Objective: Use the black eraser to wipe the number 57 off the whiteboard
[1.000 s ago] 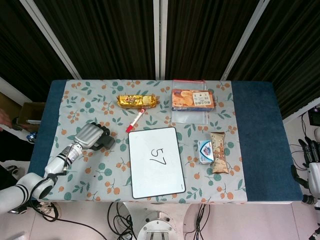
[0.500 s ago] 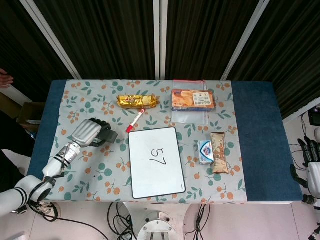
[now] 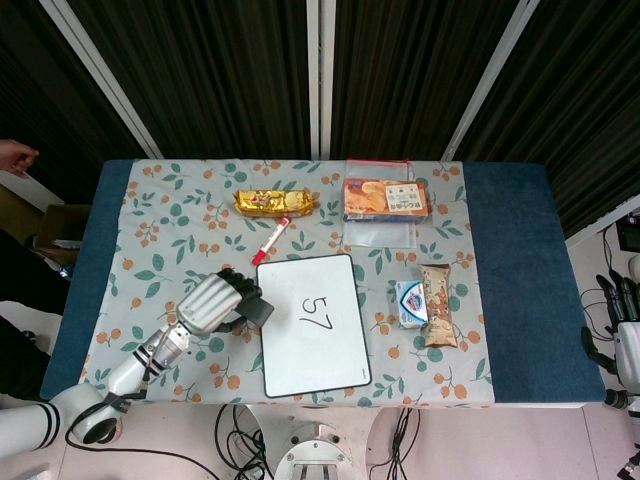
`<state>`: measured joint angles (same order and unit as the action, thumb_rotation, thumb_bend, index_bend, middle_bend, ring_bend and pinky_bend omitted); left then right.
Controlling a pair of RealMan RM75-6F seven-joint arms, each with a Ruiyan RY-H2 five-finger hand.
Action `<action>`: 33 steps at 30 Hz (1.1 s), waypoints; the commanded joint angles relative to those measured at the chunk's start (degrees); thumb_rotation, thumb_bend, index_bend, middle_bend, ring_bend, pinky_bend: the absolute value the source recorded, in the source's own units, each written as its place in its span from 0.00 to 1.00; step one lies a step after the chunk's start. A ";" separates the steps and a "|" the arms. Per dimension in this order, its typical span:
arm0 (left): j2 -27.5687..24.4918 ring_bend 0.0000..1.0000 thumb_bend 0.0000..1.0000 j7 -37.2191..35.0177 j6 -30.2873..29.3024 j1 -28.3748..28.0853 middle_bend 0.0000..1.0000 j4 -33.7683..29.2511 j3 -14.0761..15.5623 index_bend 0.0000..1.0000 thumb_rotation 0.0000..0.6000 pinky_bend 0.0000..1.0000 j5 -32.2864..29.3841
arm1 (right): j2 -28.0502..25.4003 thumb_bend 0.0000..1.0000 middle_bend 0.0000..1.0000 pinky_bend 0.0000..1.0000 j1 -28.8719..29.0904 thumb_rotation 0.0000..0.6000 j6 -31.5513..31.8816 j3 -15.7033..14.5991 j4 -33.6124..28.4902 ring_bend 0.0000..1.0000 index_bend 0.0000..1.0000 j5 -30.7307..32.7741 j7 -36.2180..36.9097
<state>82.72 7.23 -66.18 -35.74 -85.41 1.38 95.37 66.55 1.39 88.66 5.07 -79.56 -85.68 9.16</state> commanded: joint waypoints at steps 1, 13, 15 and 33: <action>2.19 0.47 0.34 3.02 -0.02 -0.06 0.57 -2.20 1.03 0.58 1.00 0.40 1.96 | -0.10 0.35 0.00 0.00 -0.15 1.00 0.18 0.06 0.07 0.00 0.00 0.12 0.21; 11.66 0.49 0.34 9.80 2.95 -1.39 0.59 1.48 -0.19 0.60 1.00 0.42 1.68 | -0.35 0.35 0.00 0.00 -1.16 1.00 1.20 0.16 1.38 0.00 0.00 0.61 2.24; 12.77 0.49 0.35 10.26 3.19 -1.45 0.59 2.50 -0.32 0.60 1.00 0.42 1.41 | -0.40 0.35 0.00 0.00 -1.25 1.00 1.29 0.10 1.48 0.00 0.00 0.53 2.39; 18.23 0.50 0.45 10.15 4.60 -2.29 0.61 9.21 -1.54 0.61 1.00 0.43 -1.00 | -0.35 0.35 0.00 0.00 -1.60 1.00 1.20 0.18 2.63 0.00 0.00 0.81 3.78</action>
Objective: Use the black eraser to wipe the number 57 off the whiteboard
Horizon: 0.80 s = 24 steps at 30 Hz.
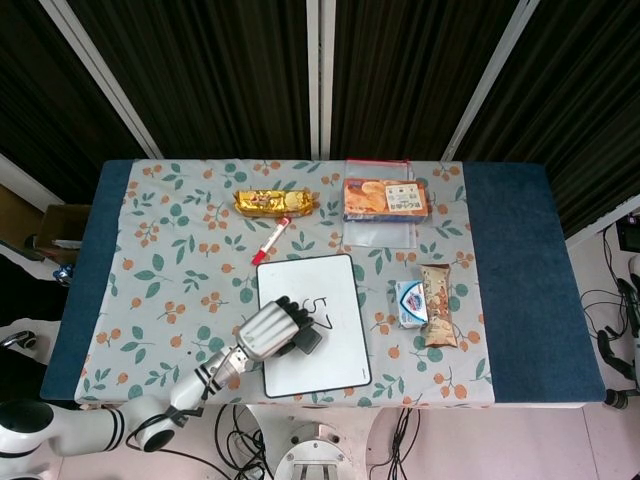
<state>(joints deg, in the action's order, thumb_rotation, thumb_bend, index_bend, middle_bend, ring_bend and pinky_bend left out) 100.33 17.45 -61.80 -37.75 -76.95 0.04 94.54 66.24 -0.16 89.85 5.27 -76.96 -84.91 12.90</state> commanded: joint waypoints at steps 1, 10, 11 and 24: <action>0.92 0.50 0.45 -0.06 0.37 -0.40 0.61 1.14 -0.29 0.61 1.00 0.43 -0.28 | -0.07 0.35 0.00 0.00 -0.11 1.00 0.02 0.01 0.08 0.00 0.00 0.12 0.10; 3.01 0.50 0.47 -0.29 1.48 -1.25 0.61 3.62 -0.61 0.61 1.00 0.43 -1.13 | -0.14 0.35 0.00 0.00 -0.26 1.00 -0.12 0.16 0.76 0.00 0.00 0.40 1.08; 3.18 0.50 0.47 -0.30 1.52 -1.38 0.61 3.86 -0.71 0.61 1.00 0.43 -1.19 | -0.14 0.35 0.00 0.00 -0.25 1.00 -0.14 0.14 0.83 0.00 0.00 0.34 1.16; 4.95 0.51 0.48 -0.65 3.52 -3.57 0.61 5.78 -2.56 0.62 1.00 0.43 -2.98 | -0.34 0.35 0.00 0.00 -0.27 1.00 -0.21 0.15 0.83 0.00 0.00 0.23 1.48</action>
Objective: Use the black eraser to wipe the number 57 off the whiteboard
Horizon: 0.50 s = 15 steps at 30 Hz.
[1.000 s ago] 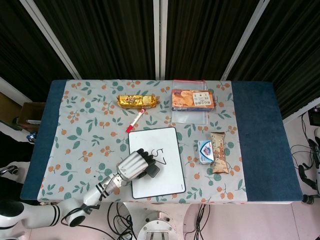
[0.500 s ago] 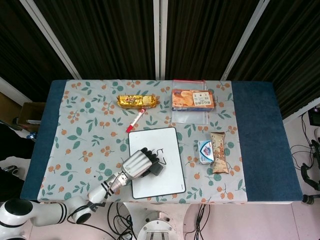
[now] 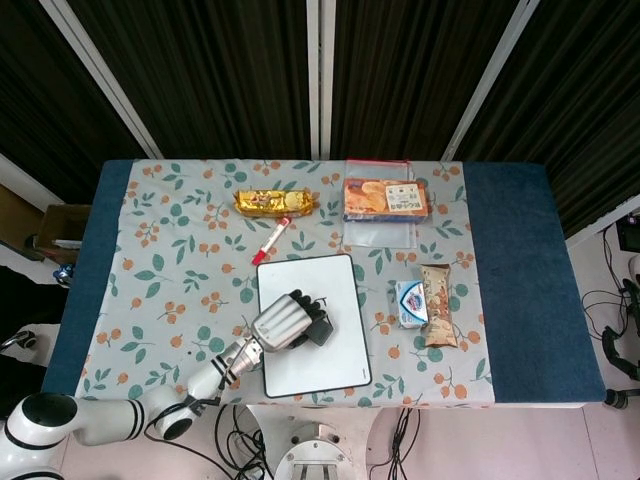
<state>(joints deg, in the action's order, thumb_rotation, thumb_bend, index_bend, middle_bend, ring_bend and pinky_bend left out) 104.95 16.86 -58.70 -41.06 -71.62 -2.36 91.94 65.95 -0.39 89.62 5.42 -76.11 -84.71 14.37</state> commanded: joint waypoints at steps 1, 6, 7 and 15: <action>0.50 0.51 0.48 -0.05 0.60 -0.36 0.61 0.73 -0.18 0.62 1.00 0.43 -0.55 | -0.10 0.35 0.00 0.00 -0.08 1.00 0.01 0.00 -0.01 0.00 0.00 0.08 0.01; 1.67 0.51 0.48 -0.33 0.95 -0.84 0.61 2.48 -0.90 0.62 1.00 0.43 -1.59 | -0.20 0.35 0.00 0.00 -0.22 1.00 0.07 0.03 0.05 0.00 0.00 0.20 0.13; 1.90 0.51 0.48 -0.33 0.95 -0.92 0.61 2.81 -1.07 0.62 1.00 0.43 -1.78 | -0.18 0.35 0.00 0.00 -0.22 1.00 0.05 0.04 0.09 0.00 0.00 0.20 0.16; 3.47 0.51 0.48 -0.36 1.77 -1.91 0.62 5.23 -2.59 0.63 1.00 0.43 -3.78 | 0.07 0.35 0.00 0.00 -0.07 1.00 -0.36 -0.05 0.44 0.00 0.00 0.15 0.24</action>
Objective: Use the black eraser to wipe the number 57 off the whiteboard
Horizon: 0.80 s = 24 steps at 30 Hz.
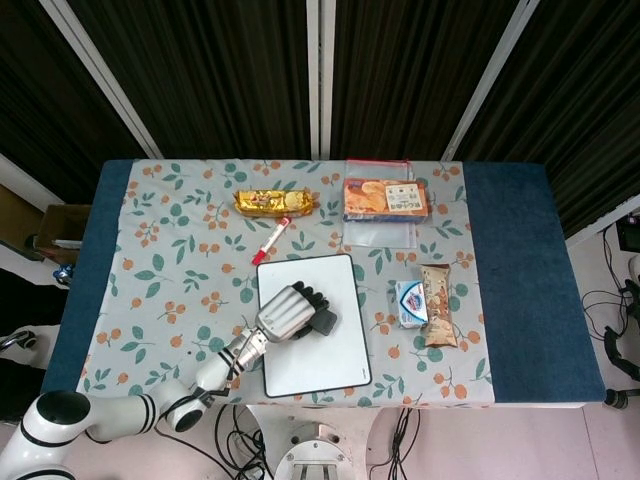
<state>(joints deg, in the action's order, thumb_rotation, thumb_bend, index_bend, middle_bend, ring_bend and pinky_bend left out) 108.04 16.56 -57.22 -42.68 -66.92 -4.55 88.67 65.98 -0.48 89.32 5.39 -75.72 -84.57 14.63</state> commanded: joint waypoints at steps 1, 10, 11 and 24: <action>0.58 0.51 0.48 -0.06 0.51 -0.44 0.62 0.82 -0.62 0.63 1.00 0.43 -0.82 | 0.08 0.35 0.00 0.00 0.04 1.00 -0.13 -0.03 0.08 0.00 0.00 0.01 -0.02; 2.41 0.52 0.48 -0.45 2.73 -2.46 0.62 4.90 -3.44 0.63 1.00 0.44 -4.19 | 0.19 0.35 0.00 0.00 0.09 1.00 -0.34 0.03 0.18 0.00 0.00 0.17 -0.11; 2.41 0.52 0.48 -0.56 2.90 -2.79 0.63 5.37 -3.89 0.63 1.00 0.44 -4.54 | 0.18 0.35 0.00 0.00 0.09 1.00 -0.36 0.03 0.18 0.00 0.00 0.18 -0.15; 3.39 0.52 0.49 -1.95 4.22 -5.36 0.63 9.95 -6.37 0.63 1.00 0.44 -7.50 | 0.17 0.35 0.00 0.00 0.19 1.00 -0.48 0.12 0.03 0.00 0.00 0.23 -0.46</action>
<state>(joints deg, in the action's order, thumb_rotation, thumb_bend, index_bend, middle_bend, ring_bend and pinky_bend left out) 111.34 14.82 -52.92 -47.90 -57.09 -10.77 81.33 66.15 -0.29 88.85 5.50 -75.68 -84.33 14.17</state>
